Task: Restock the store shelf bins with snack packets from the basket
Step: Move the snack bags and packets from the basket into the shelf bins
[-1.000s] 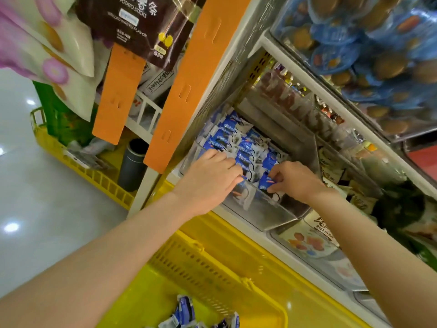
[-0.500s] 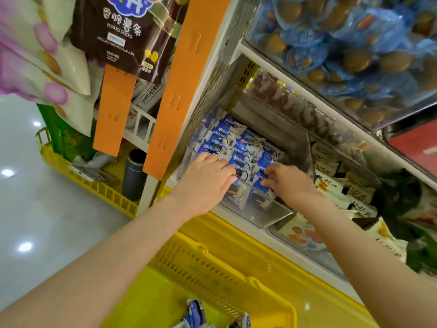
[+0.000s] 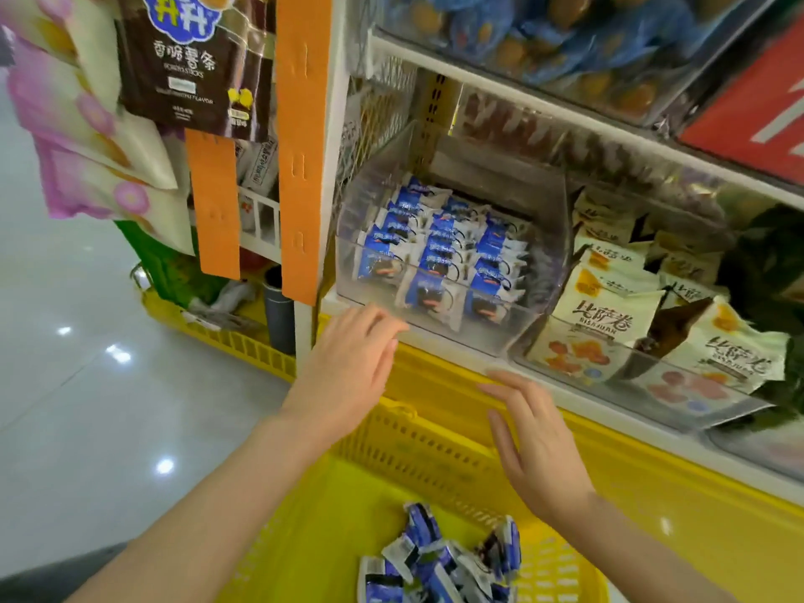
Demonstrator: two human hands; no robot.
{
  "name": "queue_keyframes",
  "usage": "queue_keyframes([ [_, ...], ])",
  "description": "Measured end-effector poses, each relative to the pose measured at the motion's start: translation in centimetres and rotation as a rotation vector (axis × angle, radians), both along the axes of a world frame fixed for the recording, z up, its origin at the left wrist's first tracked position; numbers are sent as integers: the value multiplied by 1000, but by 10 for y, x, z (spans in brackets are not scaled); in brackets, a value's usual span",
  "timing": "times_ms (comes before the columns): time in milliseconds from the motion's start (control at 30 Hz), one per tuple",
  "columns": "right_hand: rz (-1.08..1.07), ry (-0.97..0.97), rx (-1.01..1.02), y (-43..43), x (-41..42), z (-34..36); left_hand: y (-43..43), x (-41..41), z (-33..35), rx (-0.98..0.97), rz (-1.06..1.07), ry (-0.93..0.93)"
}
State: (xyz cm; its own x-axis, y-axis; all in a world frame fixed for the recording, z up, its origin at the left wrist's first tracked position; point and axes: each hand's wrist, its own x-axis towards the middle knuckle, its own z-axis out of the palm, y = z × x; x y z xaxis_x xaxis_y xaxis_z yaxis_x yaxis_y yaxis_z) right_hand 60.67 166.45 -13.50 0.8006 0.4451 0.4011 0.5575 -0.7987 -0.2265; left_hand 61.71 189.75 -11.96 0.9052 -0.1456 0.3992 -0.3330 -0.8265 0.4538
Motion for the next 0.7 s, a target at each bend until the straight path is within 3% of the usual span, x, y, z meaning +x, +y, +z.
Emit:
queue_keyframes([
  [133, 26, 140, -2, -17, -25, -70, 25, -31, -54, 12, 97, 127],
  [333, -211, 818, -345, -40, -54, -189, 65, -71, -131, -27, 398, 533],
  [467, -331, 979, -512, -59, -62, -231, 71, -88, -161, -169, 366, 721],
  [600, -320, 1125, -579, -71, -59, -251, 69, -89, -173, -190, 417, 665],
  [700, -343, 1133, -623, -71, -52, -257, 67, -89, -177, -186, 444, 616],
])
